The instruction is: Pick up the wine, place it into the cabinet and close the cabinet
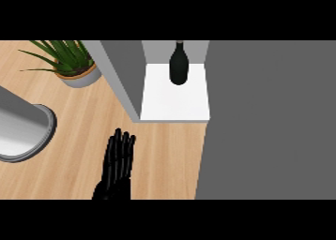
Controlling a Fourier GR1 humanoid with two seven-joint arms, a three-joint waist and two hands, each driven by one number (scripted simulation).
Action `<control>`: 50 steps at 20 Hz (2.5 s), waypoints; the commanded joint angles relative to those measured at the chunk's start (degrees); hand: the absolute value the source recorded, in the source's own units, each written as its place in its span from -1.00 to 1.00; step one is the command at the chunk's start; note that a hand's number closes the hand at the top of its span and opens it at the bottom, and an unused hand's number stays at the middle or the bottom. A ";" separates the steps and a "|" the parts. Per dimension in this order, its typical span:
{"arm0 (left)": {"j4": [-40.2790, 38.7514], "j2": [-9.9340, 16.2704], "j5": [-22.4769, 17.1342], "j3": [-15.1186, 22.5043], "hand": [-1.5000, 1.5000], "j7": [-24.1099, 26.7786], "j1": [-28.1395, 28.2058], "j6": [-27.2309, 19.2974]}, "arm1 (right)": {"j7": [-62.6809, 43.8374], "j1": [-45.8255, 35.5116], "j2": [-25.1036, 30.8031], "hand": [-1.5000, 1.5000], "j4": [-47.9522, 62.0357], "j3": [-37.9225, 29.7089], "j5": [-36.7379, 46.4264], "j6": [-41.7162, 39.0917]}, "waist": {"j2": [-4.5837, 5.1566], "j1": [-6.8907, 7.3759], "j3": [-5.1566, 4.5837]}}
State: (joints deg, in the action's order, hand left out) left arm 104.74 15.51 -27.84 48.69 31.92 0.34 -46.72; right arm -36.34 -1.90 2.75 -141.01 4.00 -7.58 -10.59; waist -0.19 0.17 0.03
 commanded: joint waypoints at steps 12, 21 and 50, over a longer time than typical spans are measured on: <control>11.05 15.19 -4.24 -7.99 -1.00 2.16 11.52 13.15 | -5.26 6.84 -1.46 1.00 -5.17 9.41 -8.44 -4.11 | 0.02 -0.15 -0.06; 16.17 22.12 -11.96 -20.81 -1.00 4.50 18.81 20.59 | -7.93 13.71 -2.57 1.00 -7.83 22.64 -6.33 -3.45 | -0.17 -0.06 -0.10; 11.47 28.44 -24.42 -40.86 -1.00 -1.37 21.82 38.10 | -4.01 -8.62 -2.41 1.00 5.01 50.70 17.30 20.77 | -0.22 0.39 -0.37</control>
State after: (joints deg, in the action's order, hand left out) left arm 117.39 44.57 -52.08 8.08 30.86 23.32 -9.68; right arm -38.75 -2.26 5.53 -139.23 45.71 4.19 4.93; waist -0.51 0.59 -0.28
